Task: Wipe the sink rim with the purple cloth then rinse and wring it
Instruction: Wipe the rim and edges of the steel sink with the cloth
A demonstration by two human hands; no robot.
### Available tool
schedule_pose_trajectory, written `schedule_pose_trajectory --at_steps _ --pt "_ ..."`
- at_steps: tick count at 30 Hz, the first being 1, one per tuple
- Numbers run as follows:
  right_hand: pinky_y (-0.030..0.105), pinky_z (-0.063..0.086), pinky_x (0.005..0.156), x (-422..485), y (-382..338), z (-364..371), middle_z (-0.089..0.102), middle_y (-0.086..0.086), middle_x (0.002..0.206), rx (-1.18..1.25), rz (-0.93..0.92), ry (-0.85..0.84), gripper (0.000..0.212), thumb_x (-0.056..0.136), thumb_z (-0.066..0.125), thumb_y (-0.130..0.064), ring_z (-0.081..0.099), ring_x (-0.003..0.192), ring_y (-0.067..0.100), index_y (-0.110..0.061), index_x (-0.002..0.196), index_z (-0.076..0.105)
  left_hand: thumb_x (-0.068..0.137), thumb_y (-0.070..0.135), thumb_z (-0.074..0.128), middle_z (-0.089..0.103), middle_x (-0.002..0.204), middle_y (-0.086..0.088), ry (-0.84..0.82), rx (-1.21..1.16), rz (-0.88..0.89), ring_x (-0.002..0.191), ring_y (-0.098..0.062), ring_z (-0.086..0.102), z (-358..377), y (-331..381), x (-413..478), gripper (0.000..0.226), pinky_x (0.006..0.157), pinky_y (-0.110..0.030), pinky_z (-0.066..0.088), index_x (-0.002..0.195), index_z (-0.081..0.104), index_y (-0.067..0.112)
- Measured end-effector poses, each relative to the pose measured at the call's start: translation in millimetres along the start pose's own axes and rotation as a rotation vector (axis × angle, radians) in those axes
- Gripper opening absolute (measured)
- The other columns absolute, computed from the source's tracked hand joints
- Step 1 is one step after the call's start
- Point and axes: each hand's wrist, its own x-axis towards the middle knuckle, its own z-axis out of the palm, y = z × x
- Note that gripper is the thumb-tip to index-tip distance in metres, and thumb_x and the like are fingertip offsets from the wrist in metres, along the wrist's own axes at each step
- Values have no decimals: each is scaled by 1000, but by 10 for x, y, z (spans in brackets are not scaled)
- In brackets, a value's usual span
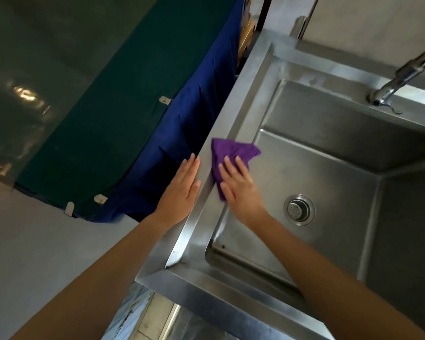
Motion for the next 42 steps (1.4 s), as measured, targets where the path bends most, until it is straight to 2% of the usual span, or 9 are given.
schedule_pose_trajectory --at_steps 4,9,21,28,32,37,42 --pt "42 8 121 -59 86 -13 21 -8 156 -59 37 -52 60 90 9 -48 6 147 17 -29 145 23 96 34 20 4 157 4 32 92 1 143 -8 -3 13 4 15 55 116 -25 4 147 9 18" --pt "45 -4 118 455 397 -255 8 -12 158 -83 185 -19 49 98 24 -41 -5 147 14 -34 146 16 92 41 13 5 157 4 25 183 40 145 -12 -2 12 -2 195 60 118 -33 8 147 9 18" --pt "41 1 121 1489 1066 -756 3 -6 160 -158 303 16 49 100 23 -36 -6 147 20 -28 148 15 87 56 7 1 159 -4 26 403 85 146 -20 -5 -28 354 1270 71 117 -39 0 148 4 19" --pt "41 4 121 1838 1306 -914 7 -3 159 -230 303 55 49 100 22 -34 0 147 22 -24 148 17 97 46 17 -3 159 -5 9 514 112 146 -18 -9 105 745 2045 61 118 -38 -4 147 0 17" --pt "41 5 120 1998 1427 -1026 11 -1 159 -348 309 81 49 100 20 -33 4 147 24 -22 148 16 96 49 15 0 159 -7 86 617 150 146 -21 -5 187 724 2115 63 119 -40 -2 147 -2 15" --pt "41 2 120 2103 1499 -1052 10 3 159 -380 321 126 49 100 22 -28 -2 147 27 -18 148 14 94 52 15 7 158 -10 139 671 165 146 -24 2 238 679 2114 66 119 -43 4 147 1 14" --pt "42 5 121 2081 1589 -1044 14 8 158 -377 387 225 56 97 38 -18 0 147 29 -14 147 15 94 54 15 9 157 -11 175 704 169 146 -26 4 309 755 2123 65 119 -43 1 147 9 17"
